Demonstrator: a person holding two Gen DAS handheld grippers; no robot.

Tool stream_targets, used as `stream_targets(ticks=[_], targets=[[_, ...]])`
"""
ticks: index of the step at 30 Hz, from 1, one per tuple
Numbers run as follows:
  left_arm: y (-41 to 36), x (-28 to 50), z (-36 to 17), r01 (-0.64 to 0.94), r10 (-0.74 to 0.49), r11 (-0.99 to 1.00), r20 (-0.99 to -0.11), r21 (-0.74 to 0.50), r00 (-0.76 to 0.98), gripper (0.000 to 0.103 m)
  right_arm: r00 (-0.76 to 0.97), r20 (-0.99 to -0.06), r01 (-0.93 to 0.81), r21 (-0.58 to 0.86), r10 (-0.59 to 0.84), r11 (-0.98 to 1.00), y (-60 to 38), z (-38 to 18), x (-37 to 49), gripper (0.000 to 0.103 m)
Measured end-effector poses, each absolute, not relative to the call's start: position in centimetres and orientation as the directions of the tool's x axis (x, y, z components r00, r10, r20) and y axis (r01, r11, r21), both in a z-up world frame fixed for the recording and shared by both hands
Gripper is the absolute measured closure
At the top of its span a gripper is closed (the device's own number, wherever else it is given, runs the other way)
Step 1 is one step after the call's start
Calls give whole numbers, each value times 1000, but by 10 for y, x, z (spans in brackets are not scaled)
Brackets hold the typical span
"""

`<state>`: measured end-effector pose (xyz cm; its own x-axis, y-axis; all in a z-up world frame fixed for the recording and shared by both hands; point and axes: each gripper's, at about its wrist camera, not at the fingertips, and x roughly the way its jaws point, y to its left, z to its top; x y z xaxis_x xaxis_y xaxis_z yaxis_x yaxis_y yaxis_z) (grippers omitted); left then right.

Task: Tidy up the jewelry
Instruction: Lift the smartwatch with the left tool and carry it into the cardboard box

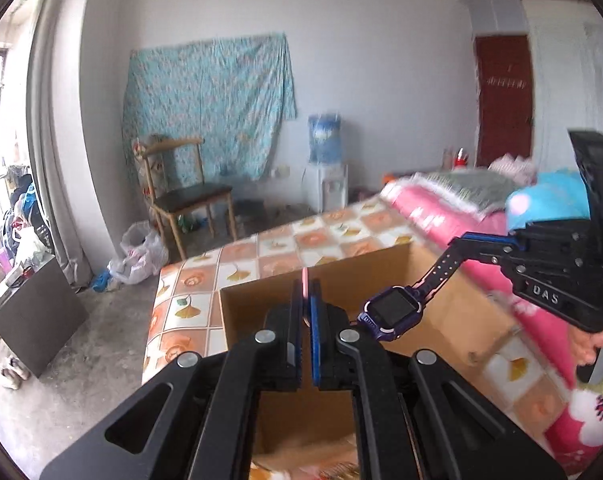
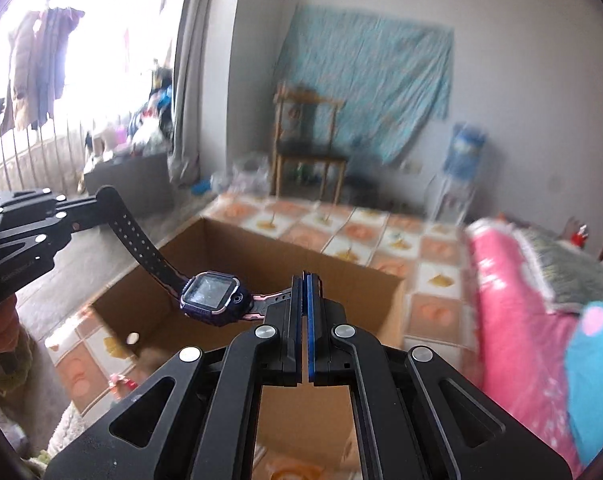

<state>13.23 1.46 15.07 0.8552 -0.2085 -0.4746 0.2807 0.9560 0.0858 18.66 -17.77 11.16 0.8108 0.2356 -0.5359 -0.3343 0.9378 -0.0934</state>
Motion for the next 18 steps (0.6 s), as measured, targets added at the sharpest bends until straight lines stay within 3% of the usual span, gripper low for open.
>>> stream_targets(ticks=[7,12,18], targets=[[3,221,103,317,-146,938,-672,138,726,100,588,-774,-375,-4,235,927,-166,61,297,103],[-9,256,80,346,-88,920,-764,183,639,100,497,-842,-378,5,208,926,-160,39,326,103],[-13,281,65,345,-41,917,-812,201,583,99,439,-878,-375,13,190,927,-157,30,342,103]])
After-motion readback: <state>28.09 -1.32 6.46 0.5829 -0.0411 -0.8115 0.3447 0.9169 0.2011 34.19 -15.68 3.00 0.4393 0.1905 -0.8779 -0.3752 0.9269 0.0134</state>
